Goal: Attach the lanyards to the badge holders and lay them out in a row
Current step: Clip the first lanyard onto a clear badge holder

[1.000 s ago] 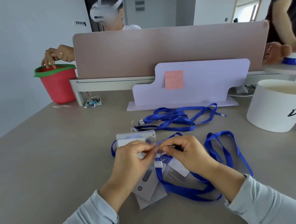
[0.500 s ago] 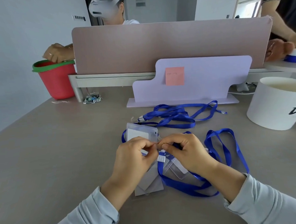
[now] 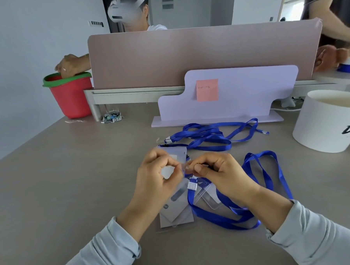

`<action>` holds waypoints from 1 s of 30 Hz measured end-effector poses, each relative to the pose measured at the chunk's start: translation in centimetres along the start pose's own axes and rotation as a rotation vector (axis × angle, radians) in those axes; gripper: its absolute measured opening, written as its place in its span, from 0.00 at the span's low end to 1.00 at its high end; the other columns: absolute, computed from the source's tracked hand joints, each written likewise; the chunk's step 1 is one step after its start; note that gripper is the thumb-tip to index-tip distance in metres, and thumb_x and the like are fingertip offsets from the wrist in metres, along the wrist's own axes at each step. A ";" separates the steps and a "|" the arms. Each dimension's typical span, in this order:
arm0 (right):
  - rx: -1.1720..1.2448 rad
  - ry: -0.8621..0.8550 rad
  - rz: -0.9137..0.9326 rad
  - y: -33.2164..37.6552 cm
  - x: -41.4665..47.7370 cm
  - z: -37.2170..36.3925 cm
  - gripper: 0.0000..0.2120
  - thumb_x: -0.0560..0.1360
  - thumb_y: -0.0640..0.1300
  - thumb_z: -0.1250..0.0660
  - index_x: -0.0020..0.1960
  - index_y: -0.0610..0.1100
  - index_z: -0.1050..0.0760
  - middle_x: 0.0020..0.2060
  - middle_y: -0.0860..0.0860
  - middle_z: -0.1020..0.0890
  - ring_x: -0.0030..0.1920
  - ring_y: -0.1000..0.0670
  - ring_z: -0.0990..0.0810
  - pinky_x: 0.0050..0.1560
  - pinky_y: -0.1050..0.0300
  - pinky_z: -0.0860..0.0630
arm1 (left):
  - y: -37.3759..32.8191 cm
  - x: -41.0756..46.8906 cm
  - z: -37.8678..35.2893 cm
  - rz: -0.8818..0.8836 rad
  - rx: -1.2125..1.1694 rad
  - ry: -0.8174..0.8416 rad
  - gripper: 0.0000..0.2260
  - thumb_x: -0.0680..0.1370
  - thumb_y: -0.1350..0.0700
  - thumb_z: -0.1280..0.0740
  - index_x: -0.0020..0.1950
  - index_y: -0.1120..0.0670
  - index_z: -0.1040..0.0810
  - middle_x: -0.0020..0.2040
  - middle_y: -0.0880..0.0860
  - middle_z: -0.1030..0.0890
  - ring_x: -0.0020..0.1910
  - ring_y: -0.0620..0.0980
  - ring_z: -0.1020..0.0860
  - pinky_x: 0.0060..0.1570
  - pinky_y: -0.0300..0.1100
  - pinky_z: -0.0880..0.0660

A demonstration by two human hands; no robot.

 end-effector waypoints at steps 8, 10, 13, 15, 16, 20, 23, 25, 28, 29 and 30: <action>0.135 0.109 -0.043 -0.1 0.0 -0.5 0.11 0.78 0.33 0.42 0.44 0.43 0.24 0.48 0.49 0.17 0.52 0.51 0.18 0.53 0.58 0.22 | 2.0 0.3 -1.8 -0.026 0.045 0.366 0.30 0.72 0.38 0.44 0.71 0.40 0.51 0.73 0.40 0.43 0.73 0.35 0.53 0.70 0.37 0.64; 0.157 0.118 -0.057 -0.3 0.0 -0.7 0.11 0.78 0.33 0.43 0.43 0.43 0.25 0.48 0.48 0.17 0.52 0.50 0.18 0.53 0.58 0.22 | 2.1 0.1 -2.2 -0.046 0.064 0.410 0.28 0.73 0.37 0.46 0.71 0.40 0.51 0.66 0.37 0.34 0.71 0.34 0.44 0.71 0.41 0.65; 0.123 0.126 -0.055 -0.4 0.0 -0.8 0.10 0.78 0.33 0.42 0.43 0.43 0.25 0.45 0.51 0.16 0.50 0.51 0.18 0.53 0.57 0.21 | 2.1 0.1 -2.0 -0.061 0.066 0.365 0.25 0.72 0.39 0.45 0.67 0.46 0.36 0.50 0.38 0.30 0.54 0.37 0.31 0.67 0.46 0.38; 0.098 0.120 -0.054 -0.2 0.0 -0.7 0.11 0.78 0.33 0.42 0.43 0.44 0.24 0.42 0.55 0.16 0.48 0.53 0.17 0.51 0.59 0.21 | 1.5 0.3 -1.6 -0.090 0.063 0.305 0.22 0.72 0.41 0.43 0.62 0.51 0.31 0.46 0.37 0.32 0.44 0.39 0.29 0.48 0.37 0.31; 0.080 0.108 -0.055 -0.1 0.0 -0.6 0.11 0.78 0.34 0.42 0.43 0.44 0.24 0.41 0.55 0.16 0.47 0.54 0.17 0.50 0.60 0.21 | 1.1 0.4 -1.4 -0.113 0.064 0.276 0.20 0.72 0.42 0.42 0.58 0.53 0.29 0.44 0.37 0.33 0.38 0.39 0.29 0.42 0.34 0.33; -0.060 -0.001 -0.032 0.6 0.1 0.9 0.10 0.79 0.36 0.43 0.46 0.43 0.24 0.40 0.54 0.18 0.36 0.57 0.21 0.40 0.65 0.23 | 0.5 0.9 0.0 -0.174 0.102 0.133 0.10 0.75 0.47 0.45 0.42 0.51 0.29 0.37 0.40 0.30 0.30 0.41 0.29 0.35 0.28 0.35; -0.077 -0.116 -0.052 1.2 0.5 2.8 0.11 0.80 0.37 0.46 0.44 0.45 0.29 0.33 0.56 0.22 0.29 0.58 0.29 0.33 0.66 0.29 | 1.2 1.3 1.1 -0.079 0.158 0.050 0.24 0.78 0.42 0.55 0.34 0.51 0.27 0.30 0.44 0.27 0.29 0.46 0.27 0.30 0.40 0.31; 0.102 -0.214 -0.109 0.9 0.7 4.4 0.12 0.80 0.34 0.48 0.43 0.45 0.31 0.32 0.53 0.24 0.28 0.55 0.32 0.32 0.62 0.32 | 1.5 1.6 0.5 0.009 0.181 0.094 0.25 0.76 0.38 0.55 0.35 0.47 0.23 0.27 0.45 0.25 0.28 0.46 0.24 0.30 0.42 0.28; 0.437 -0.308 -0.148 0.9 0.6 6.5 0.14 0.77 0.29 0.49 0.41 0.44 0.31 0.30 0.50 0.23 0.31 0.50 0.32 0.34 0.58 0.34 | -0.2 1.8 -2.8 0.039 0.080 0.319 0.17 0.75 0.38 0.44 0.48 0.45 0.20 0.30 0.47 0.20 0.30 0.41 0.22 0.34 0.41 0.24; 0.509 -0.325 -0.141 1.2 0.4 7.1 0.14 0.77 0.29 0.49 0.41 0.43 0.32 0.29 0.51 0.23 0.31 0.50 0.31 0.34 0.58 0.34 | -1.2 1.8 -4.2 0.047 0.044 0.430 0.12 0.75 0.40 0.40 0.52 0.42 0.21 0.30 0.47 0.21 0.30 0.40 0.22 0.35 0.38 0.25; 0.555 -0.341 -0.129 1.4 0.3 7.9 0.14 0.77 0.28 0.50 0.41 0.43 0.32 0.29 0.51 0.24 0.32 0.51 0.30 0.35 0.58 0.34 | -2.1 1.7 -5.8 0.057 0.017 0.543 0.11 0.75 0.41 0.37 0.54 0.40 0.23 0.31 0.49 0.20 0.30 0.39 0.22 0.37 0.37 0.25</action>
Point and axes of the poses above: each hand's wrist, its own x-axis towards the middle knuckle, its own z-axis out of the back of the hand, y = z × x, the point moved 9 cm from there along x, towards the middle knuckle
